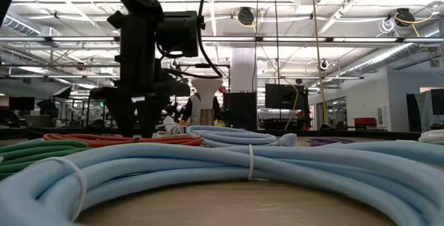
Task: Pick & Place USB Port
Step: Put the white charger cable into the blue bin
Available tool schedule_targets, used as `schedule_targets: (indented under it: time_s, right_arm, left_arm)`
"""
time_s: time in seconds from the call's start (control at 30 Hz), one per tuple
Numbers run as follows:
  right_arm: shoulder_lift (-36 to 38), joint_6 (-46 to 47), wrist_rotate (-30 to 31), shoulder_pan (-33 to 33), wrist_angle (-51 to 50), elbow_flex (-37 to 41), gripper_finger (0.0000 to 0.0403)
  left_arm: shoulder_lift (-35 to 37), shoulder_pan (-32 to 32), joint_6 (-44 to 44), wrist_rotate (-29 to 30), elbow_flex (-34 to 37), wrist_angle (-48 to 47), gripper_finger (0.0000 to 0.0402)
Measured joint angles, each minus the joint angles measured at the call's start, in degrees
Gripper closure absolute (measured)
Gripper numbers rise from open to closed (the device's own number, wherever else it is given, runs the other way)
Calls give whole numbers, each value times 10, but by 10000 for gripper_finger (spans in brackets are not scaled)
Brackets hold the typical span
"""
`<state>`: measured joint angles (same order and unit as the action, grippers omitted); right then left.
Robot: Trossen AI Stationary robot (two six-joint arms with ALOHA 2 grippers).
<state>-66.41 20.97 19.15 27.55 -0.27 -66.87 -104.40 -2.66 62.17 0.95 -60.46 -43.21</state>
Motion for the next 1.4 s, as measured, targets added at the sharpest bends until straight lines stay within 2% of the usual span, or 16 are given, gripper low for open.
schedule_targets:
  time_s: [0.1,0.2,0.27,0.43,0.57,0.7,0.87,0.97,1.07,1.17,1.4]
  right_arm:
    - [0,0,0,0,0,0,287]
    - [0,0,0,0,0,0,287]
    - [0,-1,0,0,1,0,287]
    - [0,-3,0,0,3,0,287]
    - [0,-8,0,0,2,0,287]
    - [0,-13,0,0,1,0,287]
    - [0,-27,1,0,0,0,287]
    - [0,-40,1,0,0,0,287]
    - [0,-50,1,-5,0,0,287]
    - [0,-54,2,-11,0,0,287]
    - [0,-53,2,-17,1,0,287]
  left_arm:
    - [4,1,10,8,1,-3,271]
    - [11,1,14,12,2,-11,356]
    - [15,1,14,13,3,-12,386]
    - [41,6,23,-17,5,-21,395]
    - [122,54,89,-27,-1,-63,397]
    - [224,142,217,14,-18,-115,398]
    - [303,327,476,104,-31,-155,399]
    - [294,440,631,125,-36,-171,400]
    - [251,523,746,98,-36,-163,400]
    - [204,554,771,19,-55,-158,400]
    - [125,561,771,-3,-104,-156,400]
